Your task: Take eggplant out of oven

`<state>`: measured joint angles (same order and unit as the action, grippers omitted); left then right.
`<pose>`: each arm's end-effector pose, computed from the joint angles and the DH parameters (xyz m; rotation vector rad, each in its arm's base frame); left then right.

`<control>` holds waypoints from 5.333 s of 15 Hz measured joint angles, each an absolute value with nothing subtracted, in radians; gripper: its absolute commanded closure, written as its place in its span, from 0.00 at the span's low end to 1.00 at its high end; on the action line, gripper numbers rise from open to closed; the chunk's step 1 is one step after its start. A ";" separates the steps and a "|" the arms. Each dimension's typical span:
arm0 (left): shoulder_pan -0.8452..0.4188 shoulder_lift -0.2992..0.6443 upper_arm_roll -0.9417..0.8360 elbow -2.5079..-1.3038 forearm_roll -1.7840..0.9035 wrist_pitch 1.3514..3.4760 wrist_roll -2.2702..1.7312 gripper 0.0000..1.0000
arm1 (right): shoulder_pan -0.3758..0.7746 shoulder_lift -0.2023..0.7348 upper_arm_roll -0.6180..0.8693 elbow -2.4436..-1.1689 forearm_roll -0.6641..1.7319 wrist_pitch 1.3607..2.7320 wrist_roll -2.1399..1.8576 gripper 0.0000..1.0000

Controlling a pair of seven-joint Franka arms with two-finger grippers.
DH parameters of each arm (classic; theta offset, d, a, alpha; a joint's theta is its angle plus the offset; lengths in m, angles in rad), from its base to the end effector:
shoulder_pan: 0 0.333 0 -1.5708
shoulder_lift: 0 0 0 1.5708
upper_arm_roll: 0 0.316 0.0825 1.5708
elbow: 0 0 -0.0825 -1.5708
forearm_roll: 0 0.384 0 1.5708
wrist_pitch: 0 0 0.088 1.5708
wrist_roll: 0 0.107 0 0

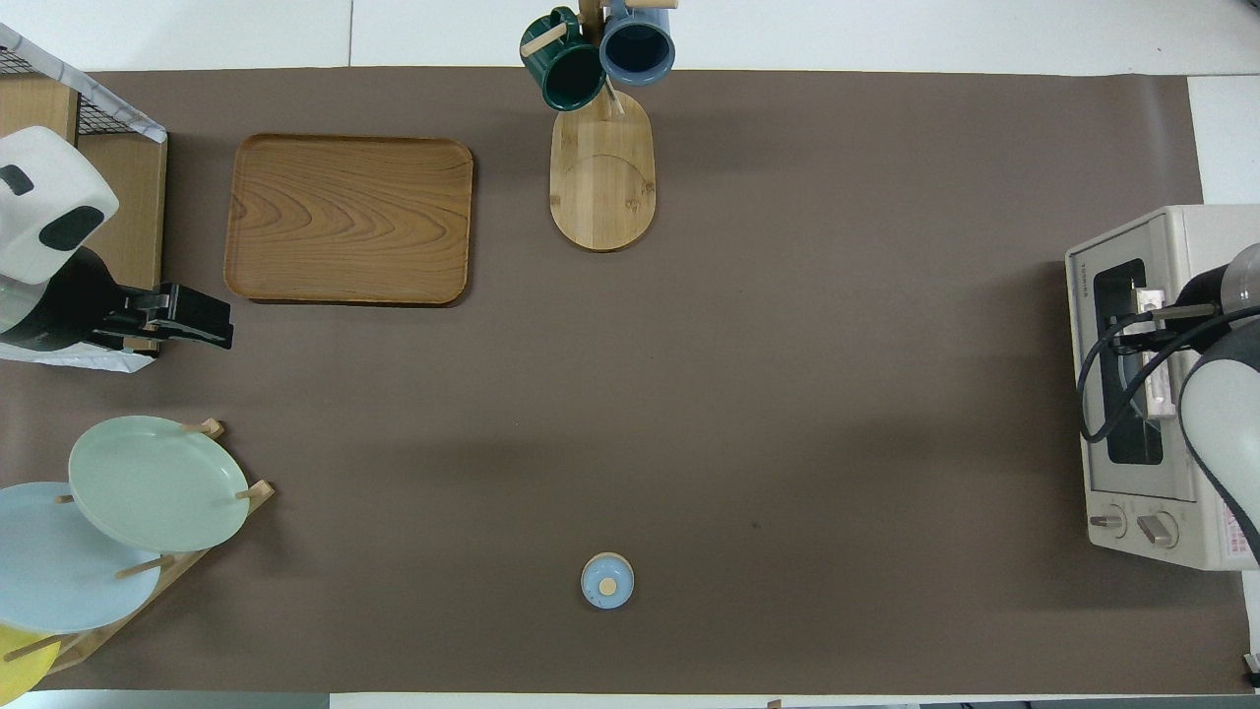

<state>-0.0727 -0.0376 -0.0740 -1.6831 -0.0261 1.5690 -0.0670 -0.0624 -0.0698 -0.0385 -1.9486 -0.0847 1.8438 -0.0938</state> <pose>0.5329 -0.0823 0.5920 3.1218 -0.1227 -0.1229 0.5321 -0.0610 0.5064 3.0661 0.0266 -0.0651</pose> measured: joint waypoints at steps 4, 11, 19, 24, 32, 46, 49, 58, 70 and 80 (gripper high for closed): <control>-0.073 -0.038 -0.074 -1.683 -0.026 1.569 -0.067 0.00 | -0.066 -0.068 -0.039 -1.975 -0.151 1.873 -0.086 1.00; -0.073 -0.038 -0.074 -1.683 -0.026 1.569 -0.067 0.00 | -0.079 -0.068 -0.040 -2.023 -0.230 1.927 -0.101 1.00; -0.073 -0.038 -0.074 -1.683 -0.026 1.569 -0.067 0.00 | -0.091 -0.068 -0.040 -2.040 -0.254 1.937 -0.167 1.00; -0.073 -0.038 -0.074 -1.683 -0.026 1.569 -0.067 0.00 | -0.094 -0.074 -0.039 -2.061 -0.254 1.959 -0.193 1.00; -0.073 -0.038 -0.074 -1.683 -0.026 1.569 -0.067 0.00 | -0.058 -0.091 -0.025 -2.108 -0.244 2.005 -0.189 1.00; -0.073 -0.038 -0.074 -1.683 -0.026 1.569 -0.067 0.00 | 0.046 0.048 0.003 -2.282 -0.161 2.370 -0.065 1.00; -0.073 -0.038 -0.074 -1.683 -0.026 1.569 -0.067 0.00 | 0.046 0.073 0.003 -2.282 -0.148 2.386 -0.062 1.00; -0.072 -0.038 -0.074 -1.683 -0.026 1.569 -0.067 0.00 | 0.046 0.123 -0.001 -2.284 -0.106 2.406 -0.004 1.00; -0.072 -0.038 -0.074 -1.682 -0.026 1.571 -0.067 0.00 | 0.104 0.025 -0.030 -2.136 -0.066 2.059 0.016 0.84; -0.072 -0.038 -0.074 -1.682 -0.026 1.585 -0.067 0.00 | -0.053 0.004 -0.035 -2.154 -0.160 2.033 -0.028 0.82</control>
<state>-0.0722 -0.0376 -0.0742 -1.6817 -0.0261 1.5847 -0.0670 -0.0532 0.0038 -0.0346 -2.1538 -0.1604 2.0328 -0.0276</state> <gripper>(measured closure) 0.000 0.815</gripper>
